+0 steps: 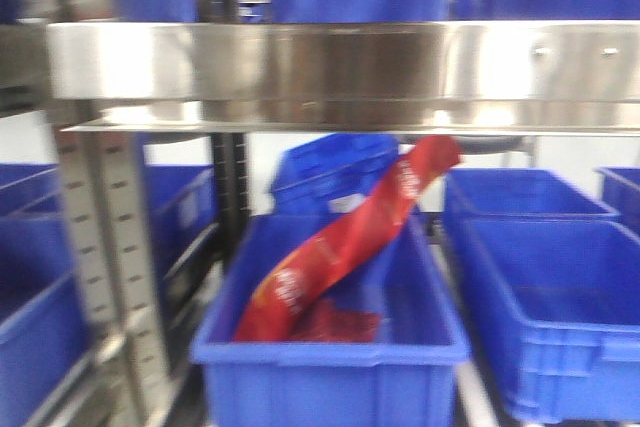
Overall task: Stack two boxes on right shelf middle
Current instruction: 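Hold the boxes while the base turns and drives to the steel shelf, then lower the held boxes onto the middle steel shelf with both grippers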
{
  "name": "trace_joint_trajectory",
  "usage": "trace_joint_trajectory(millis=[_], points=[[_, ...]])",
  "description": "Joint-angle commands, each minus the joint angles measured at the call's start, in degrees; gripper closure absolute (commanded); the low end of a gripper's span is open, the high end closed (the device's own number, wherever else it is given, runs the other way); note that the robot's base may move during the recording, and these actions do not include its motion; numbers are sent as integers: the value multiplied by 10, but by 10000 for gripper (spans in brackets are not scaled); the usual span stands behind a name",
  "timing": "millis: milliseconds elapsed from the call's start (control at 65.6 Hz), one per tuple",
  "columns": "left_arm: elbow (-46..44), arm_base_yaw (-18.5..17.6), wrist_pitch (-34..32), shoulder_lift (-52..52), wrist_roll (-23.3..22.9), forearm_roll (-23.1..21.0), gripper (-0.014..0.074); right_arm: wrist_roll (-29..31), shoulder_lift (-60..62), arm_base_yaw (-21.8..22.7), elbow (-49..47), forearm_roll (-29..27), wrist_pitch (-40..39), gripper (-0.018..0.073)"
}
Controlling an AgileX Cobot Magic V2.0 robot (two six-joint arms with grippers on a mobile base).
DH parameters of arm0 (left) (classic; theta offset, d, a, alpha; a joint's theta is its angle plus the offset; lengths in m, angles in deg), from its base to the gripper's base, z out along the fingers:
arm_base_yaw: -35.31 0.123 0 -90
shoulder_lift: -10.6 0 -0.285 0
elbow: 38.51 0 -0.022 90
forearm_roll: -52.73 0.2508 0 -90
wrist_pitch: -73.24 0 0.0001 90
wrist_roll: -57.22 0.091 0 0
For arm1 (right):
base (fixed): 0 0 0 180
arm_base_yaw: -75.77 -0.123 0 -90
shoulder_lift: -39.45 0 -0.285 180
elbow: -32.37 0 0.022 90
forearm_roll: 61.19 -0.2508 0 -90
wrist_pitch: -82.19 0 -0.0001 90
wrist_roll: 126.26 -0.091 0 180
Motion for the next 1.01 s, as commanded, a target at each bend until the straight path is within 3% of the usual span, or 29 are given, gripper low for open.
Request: trace_joint_trajectory(millis=[0,991], points=[[-8,0,-17,-8,0,24,708,1,10,1,-7,20,-18,711],[-8,0,-17,-8,0,24,708,1,10,1,-7,20,-18,711]])
